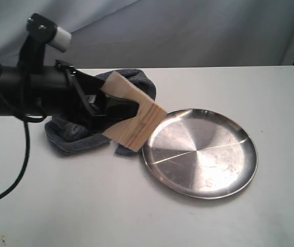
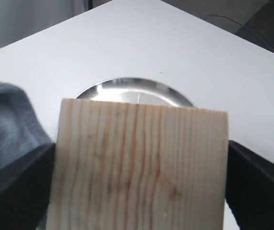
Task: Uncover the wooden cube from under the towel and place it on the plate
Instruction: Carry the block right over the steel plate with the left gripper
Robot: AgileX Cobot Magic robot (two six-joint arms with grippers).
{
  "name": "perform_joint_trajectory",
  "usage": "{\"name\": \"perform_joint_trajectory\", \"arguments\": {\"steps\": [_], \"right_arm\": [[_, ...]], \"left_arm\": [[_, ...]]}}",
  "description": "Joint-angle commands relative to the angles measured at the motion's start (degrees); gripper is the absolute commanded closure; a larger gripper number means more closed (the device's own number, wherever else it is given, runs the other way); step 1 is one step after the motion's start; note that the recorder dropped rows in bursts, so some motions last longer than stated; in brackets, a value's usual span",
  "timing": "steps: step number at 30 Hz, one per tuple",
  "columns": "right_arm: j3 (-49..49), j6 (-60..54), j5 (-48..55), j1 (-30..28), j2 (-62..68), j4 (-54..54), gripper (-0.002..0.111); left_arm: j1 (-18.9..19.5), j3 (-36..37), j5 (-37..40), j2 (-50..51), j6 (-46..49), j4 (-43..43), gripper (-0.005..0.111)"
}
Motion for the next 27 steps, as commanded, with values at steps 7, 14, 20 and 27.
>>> {"name": "perform_joint_trajectory", "arguments": {"steps": [7,14,20,27], "right_arm": [[0.2,0.1,-0.1,0.1,-0.3,0.0,0.108],[0.2,0.1,-0.1,0.1,-0.3,0.0,0.108],[0.2,0.1,-0.1,0.1,-0.3,0.0,0.108],[0.2,0.1,-0.1,0.1,-0.3,0.0,0.108]], "left_arm": [[-12.4,-16.7,-13.2,14.8,0.7,-4.4,0.105],[-17.3,-24.6,-23.1,24.9,-0.5,-4.4,0.105],[-17.8,-27.7,-24.0,31.6,-0.8,-4.4,0.105],[-17.8,-28.4,-23.3,37.8,-0.4,-4.0,0.105]]}}
